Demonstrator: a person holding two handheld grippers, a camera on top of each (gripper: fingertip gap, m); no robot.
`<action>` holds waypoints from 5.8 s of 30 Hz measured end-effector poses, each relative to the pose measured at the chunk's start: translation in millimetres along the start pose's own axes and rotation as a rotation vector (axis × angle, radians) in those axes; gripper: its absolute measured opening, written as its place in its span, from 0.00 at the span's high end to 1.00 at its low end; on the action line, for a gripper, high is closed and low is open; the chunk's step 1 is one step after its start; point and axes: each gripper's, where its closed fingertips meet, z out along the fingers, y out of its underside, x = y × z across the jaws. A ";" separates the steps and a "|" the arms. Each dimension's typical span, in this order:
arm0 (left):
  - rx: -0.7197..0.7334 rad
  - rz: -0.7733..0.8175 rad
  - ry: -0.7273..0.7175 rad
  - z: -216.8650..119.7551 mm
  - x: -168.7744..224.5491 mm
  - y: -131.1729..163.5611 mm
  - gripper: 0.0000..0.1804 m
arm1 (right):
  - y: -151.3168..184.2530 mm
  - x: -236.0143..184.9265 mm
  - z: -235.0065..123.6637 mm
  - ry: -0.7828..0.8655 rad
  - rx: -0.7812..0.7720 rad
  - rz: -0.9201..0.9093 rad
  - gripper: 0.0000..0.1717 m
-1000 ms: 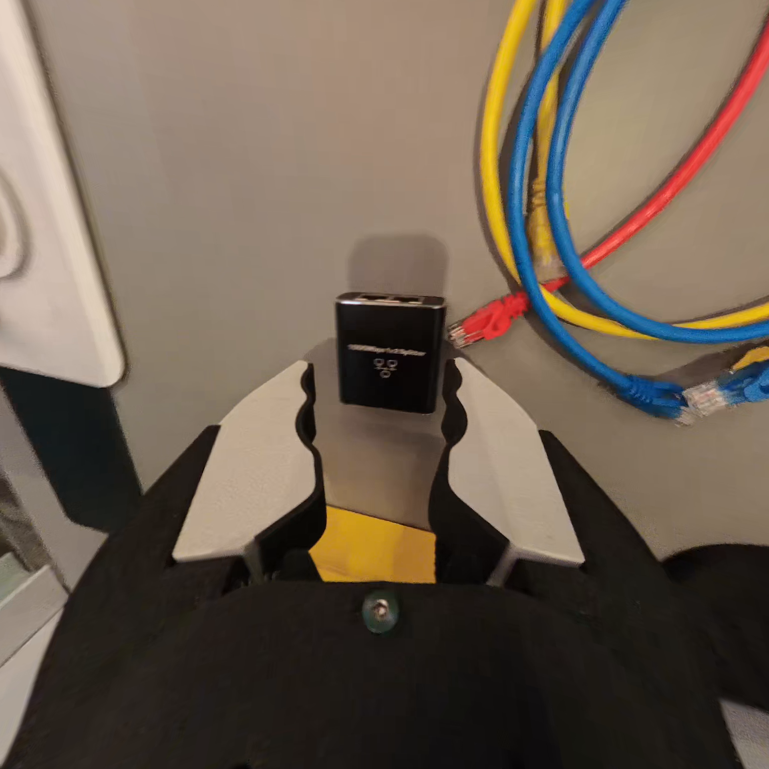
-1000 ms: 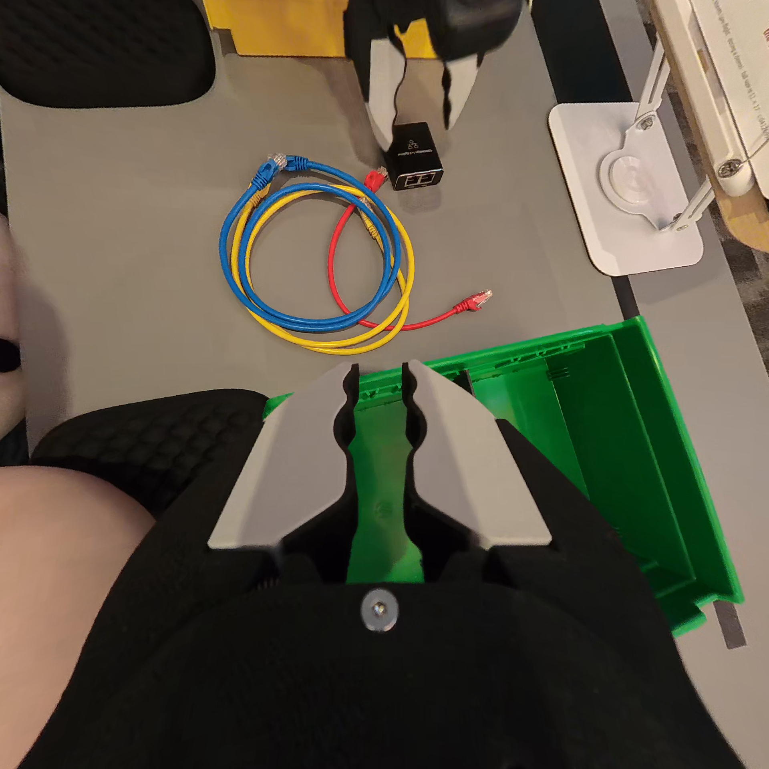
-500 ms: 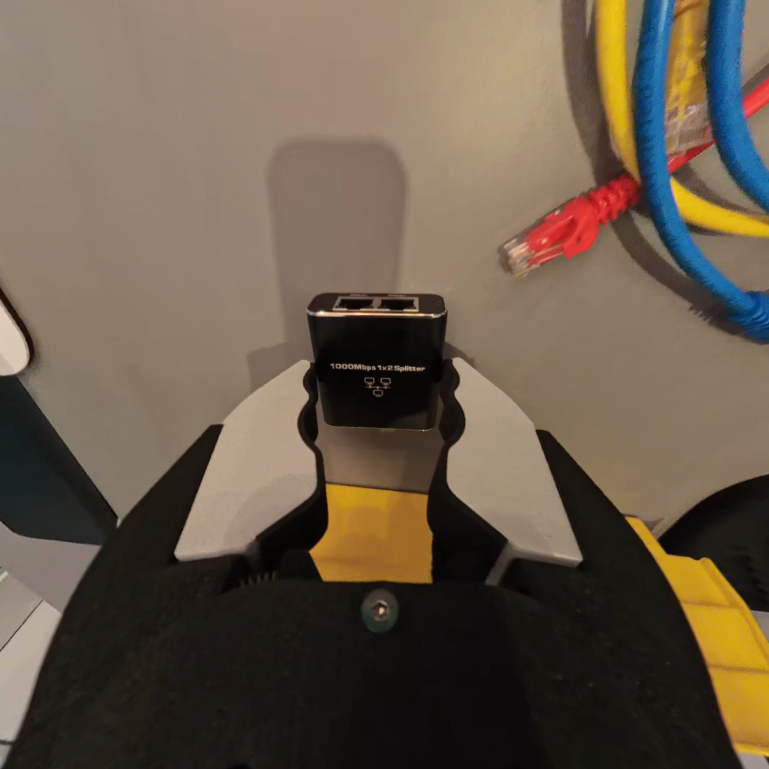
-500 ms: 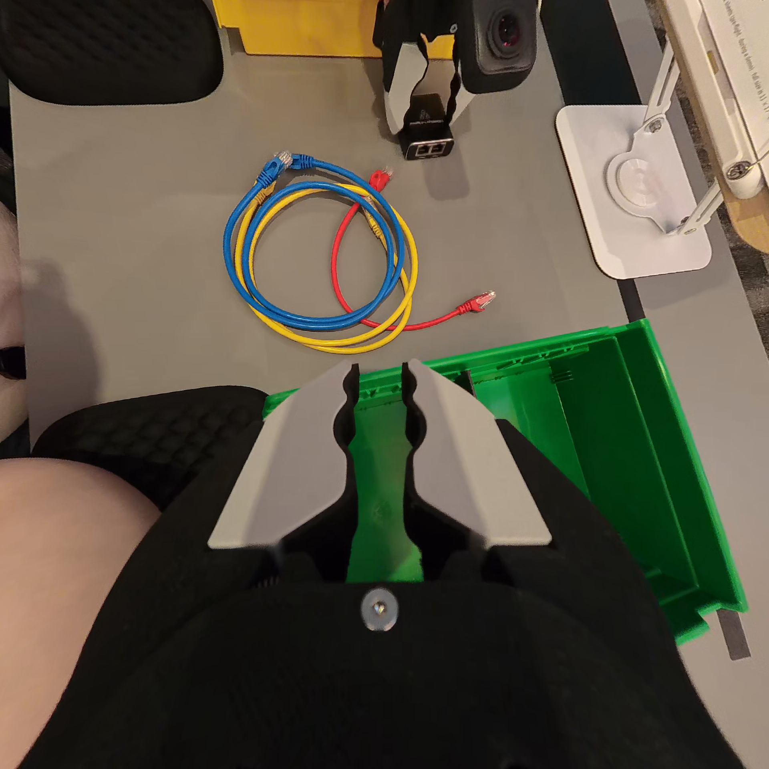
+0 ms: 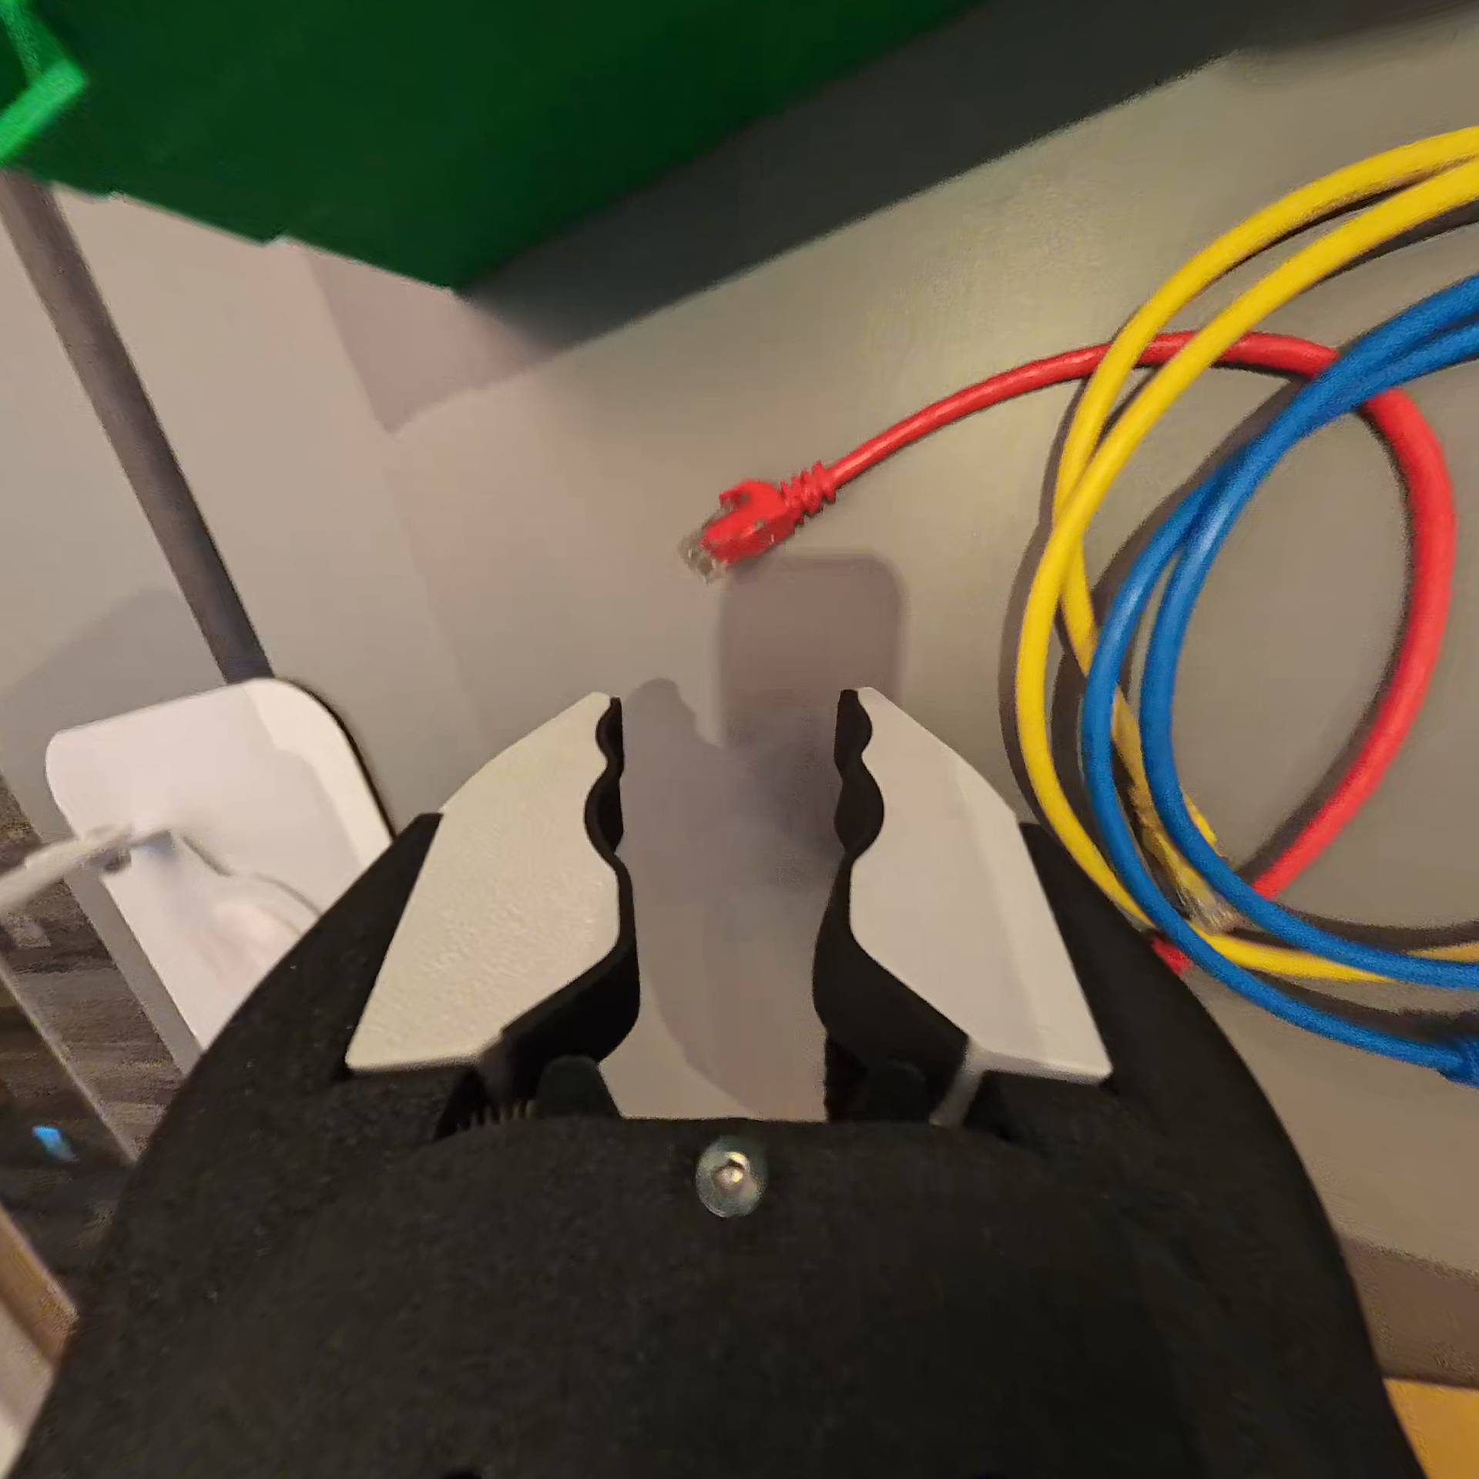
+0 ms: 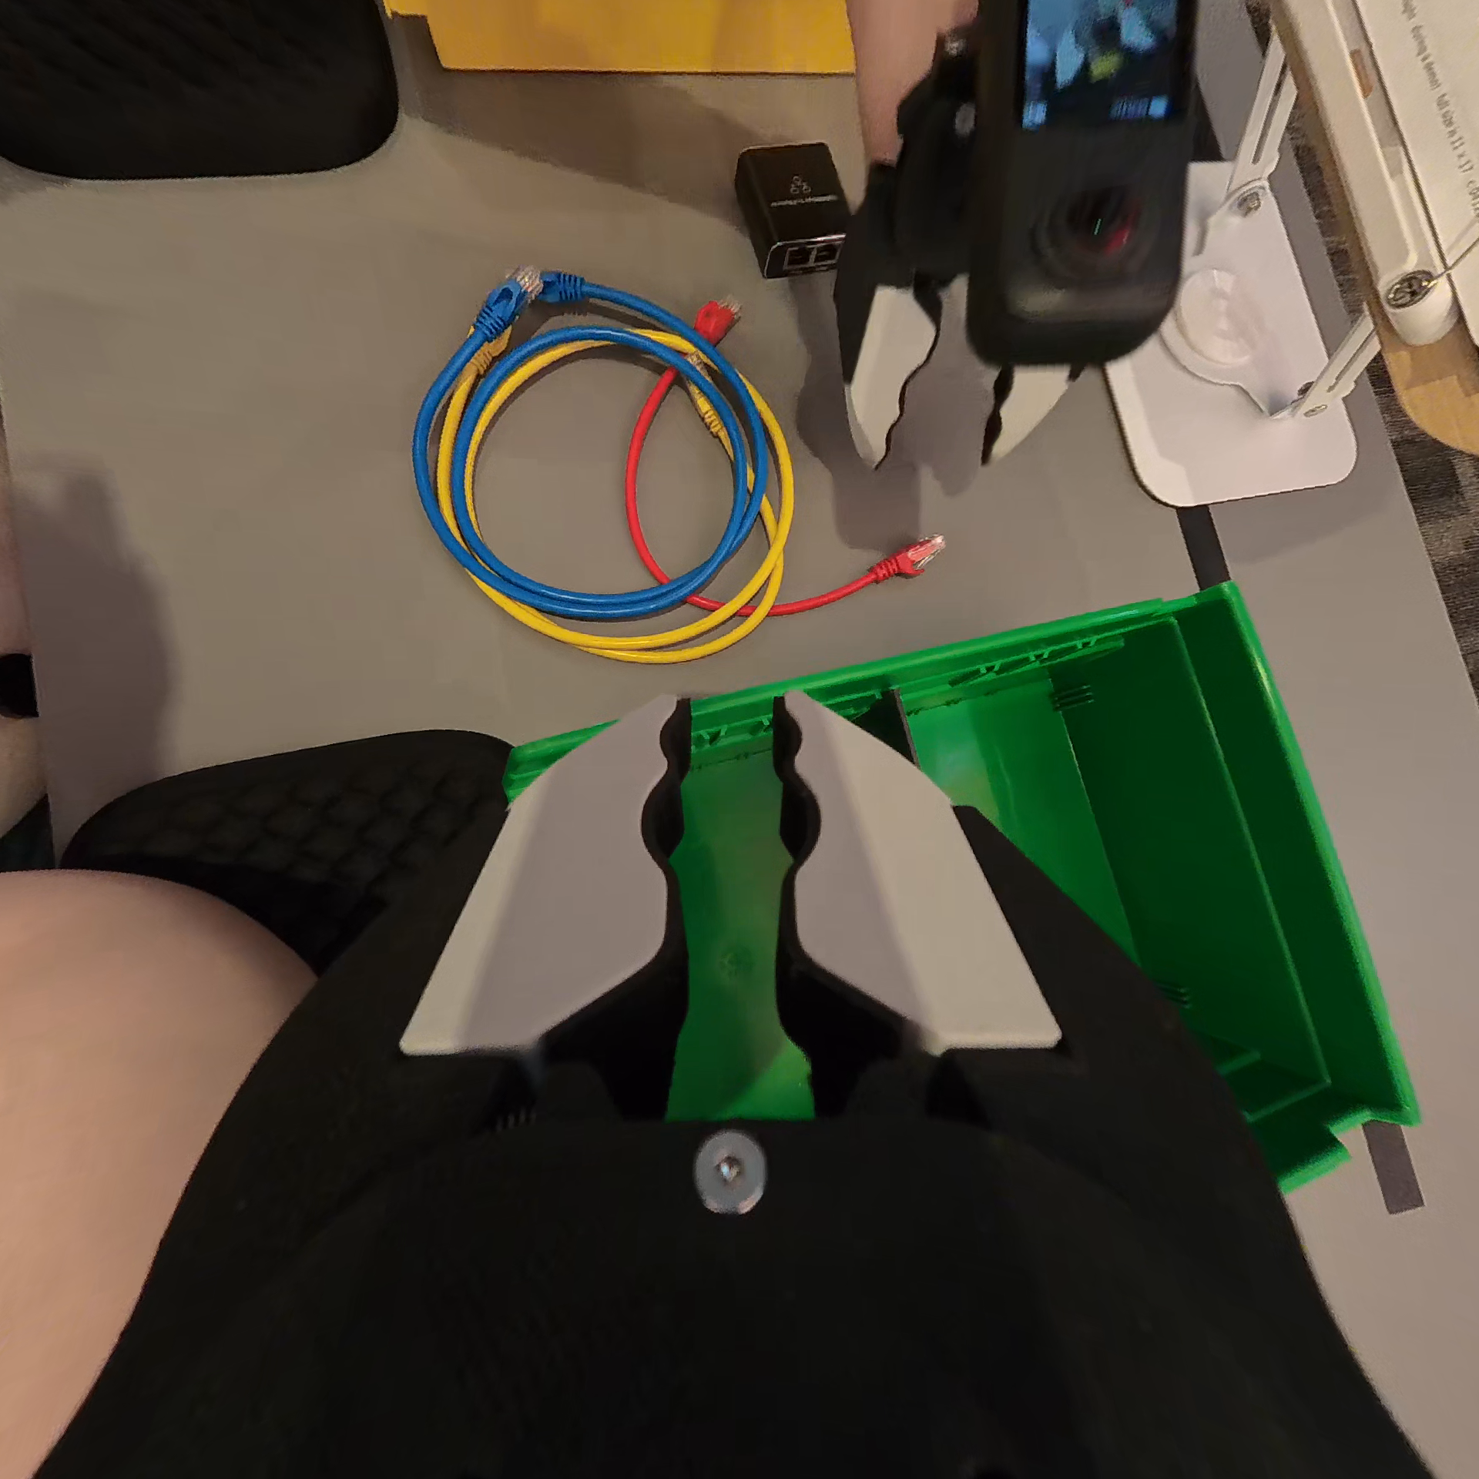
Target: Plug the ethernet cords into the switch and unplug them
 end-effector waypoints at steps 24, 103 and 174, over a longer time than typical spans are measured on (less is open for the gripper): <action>-0.005 0.104 0.082 38.8 -0.7 -36.9 0.75 | 4.3 -0.7 -4.8 -0.017 0.028 0.012 0.88; 1.330 -0.584 -0.175 -299.3 51.2 -6.2 0.93 | -231.8 -49.1 -2.1 -0.117 0.829 -0.178 0.87; 0.692 -0.156 -0.591 -240.4 85.5 -49.0 0.90 | -223.9 -10.6 96.7 0.286 0.766 -0.380 0.93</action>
